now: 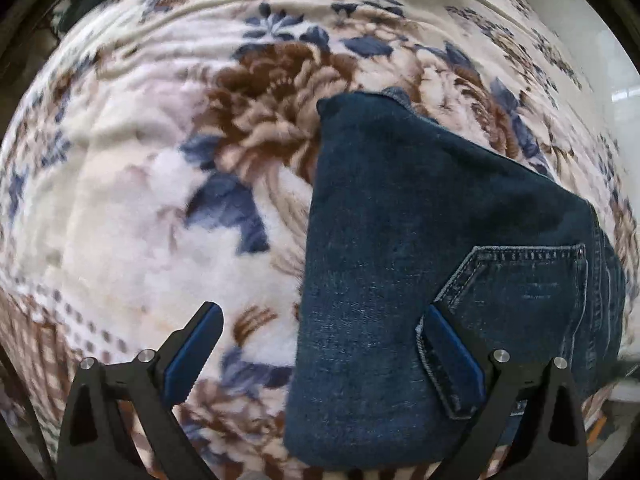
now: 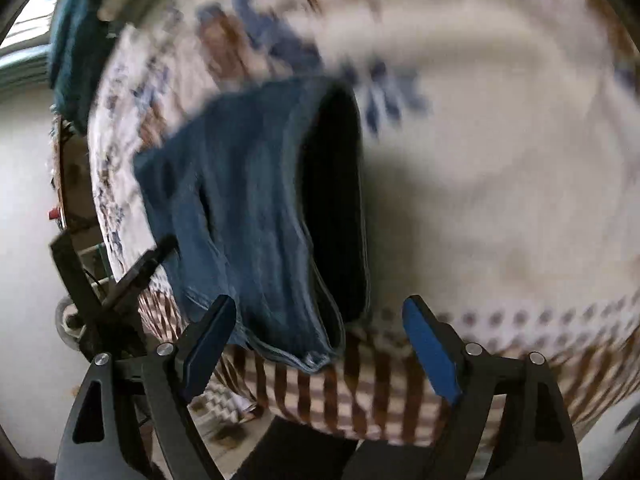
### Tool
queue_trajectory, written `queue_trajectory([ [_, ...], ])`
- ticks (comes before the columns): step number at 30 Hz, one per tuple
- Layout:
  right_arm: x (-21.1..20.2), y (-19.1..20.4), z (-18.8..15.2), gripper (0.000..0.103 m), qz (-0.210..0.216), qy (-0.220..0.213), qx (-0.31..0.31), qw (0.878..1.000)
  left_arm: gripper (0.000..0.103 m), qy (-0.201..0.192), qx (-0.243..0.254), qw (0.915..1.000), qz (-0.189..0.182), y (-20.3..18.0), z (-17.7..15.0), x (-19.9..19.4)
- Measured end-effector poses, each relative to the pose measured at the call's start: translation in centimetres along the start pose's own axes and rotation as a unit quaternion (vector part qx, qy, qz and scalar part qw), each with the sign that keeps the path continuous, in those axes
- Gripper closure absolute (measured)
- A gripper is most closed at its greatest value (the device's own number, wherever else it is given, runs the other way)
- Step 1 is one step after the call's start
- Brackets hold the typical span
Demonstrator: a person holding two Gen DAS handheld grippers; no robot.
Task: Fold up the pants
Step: 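Release the folded jeans and withdraw both grippers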
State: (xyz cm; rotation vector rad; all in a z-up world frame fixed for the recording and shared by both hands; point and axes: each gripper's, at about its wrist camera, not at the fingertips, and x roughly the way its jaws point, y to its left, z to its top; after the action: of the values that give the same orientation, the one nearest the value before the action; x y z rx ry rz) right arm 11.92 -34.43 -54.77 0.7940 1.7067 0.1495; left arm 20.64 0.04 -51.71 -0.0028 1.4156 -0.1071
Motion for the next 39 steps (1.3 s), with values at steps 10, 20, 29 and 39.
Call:
queue_trajectory([
  [10,1.0,3.8,1.4,0.055,-0.139,0.045,0.014,0.989,0.0,0.019,0.028,0.9991,-0.026,-0.3,-0.3,-0.1],
  [20,5.3,29.6,11.6,0.025,-0.156,0.047,-0.257,0.952,0.0,0.045,-0.046,0.994,-0.088,3.3,-3.9,0.8],
  [29,23.4,34.6,15.2,0.07,-0.321,0.208,-0.371,0.846,0.0,0.028,-0.023,0.9951,-0.093,2.9,-3.8,1.3],
  [39,15.7,28.0,22.4,0.102,-0.085,0.145,-0.033,0.985,0.0,0.025,-0.019,0.9946,-0.099,2.9,-3.8,2.0],
])
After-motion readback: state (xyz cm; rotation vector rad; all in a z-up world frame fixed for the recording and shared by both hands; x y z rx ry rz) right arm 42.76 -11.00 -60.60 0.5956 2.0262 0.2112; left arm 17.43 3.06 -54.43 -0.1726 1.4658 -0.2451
